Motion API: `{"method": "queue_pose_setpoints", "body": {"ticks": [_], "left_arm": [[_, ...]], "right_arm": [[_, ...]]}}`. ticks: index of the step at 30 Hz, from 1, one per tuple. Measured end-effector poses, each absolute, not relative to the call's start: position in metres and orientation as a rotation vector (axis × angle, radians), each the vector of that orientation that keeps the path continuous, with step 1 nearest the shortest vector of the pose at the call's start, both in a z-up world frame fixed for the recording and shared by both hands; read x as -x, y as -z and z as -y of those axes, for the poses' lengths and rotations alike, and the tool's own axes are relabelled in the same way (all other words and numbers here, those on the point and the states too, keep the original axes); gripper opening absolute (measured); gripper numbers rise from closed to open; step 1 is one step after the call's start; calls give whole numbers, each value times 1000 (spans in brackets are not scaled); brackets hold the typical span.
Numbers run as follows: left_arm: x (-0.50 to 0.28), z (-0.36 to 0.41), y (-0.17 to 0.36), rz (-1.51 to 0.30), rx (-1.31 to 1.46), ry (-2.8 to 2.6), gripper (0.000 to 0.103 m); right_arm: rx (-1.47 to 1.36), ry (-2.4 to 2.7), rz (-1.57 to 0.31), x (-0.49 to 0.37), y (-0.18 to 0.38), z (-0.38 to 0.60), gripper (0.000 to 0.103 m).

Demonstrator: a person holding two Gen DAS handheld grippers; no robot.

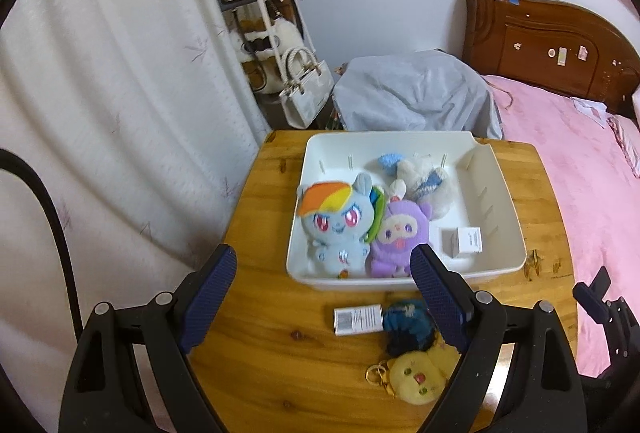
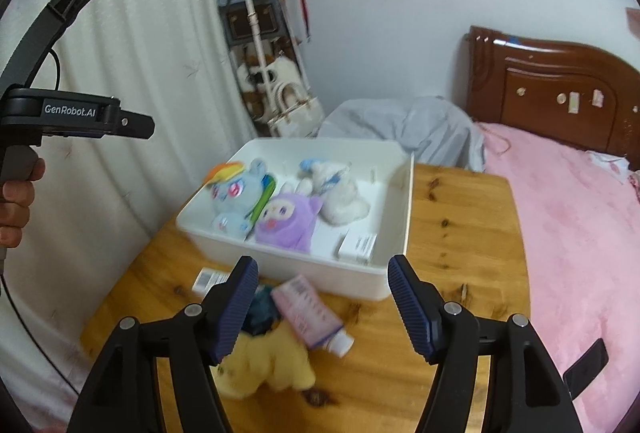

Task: Organize objects
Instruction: 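Withdraw both tools from the tray toward the remaining items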

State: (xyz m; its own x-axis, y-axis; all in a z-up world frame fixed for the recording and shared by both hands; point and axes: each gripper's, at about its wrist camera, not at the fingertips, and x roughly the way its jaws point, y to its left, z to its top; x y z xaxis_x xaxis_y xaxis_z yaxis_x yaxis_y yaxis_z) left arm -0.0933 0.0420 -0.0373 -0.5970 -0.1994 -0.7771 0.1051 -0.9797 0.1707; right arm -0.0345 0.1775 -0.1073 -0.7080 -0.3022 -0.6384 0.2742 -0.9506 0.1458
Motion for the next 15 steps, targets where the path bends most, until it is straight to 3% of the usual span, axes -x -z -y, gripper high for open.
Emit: {"method": "queue_pose_setpoints", "body": {"ticks": [15], "left_arm": [[31,-41,69,66,-1401,2525,91]], "right_arm": [[-1211,2383,153,6,127,-181,74]]}}
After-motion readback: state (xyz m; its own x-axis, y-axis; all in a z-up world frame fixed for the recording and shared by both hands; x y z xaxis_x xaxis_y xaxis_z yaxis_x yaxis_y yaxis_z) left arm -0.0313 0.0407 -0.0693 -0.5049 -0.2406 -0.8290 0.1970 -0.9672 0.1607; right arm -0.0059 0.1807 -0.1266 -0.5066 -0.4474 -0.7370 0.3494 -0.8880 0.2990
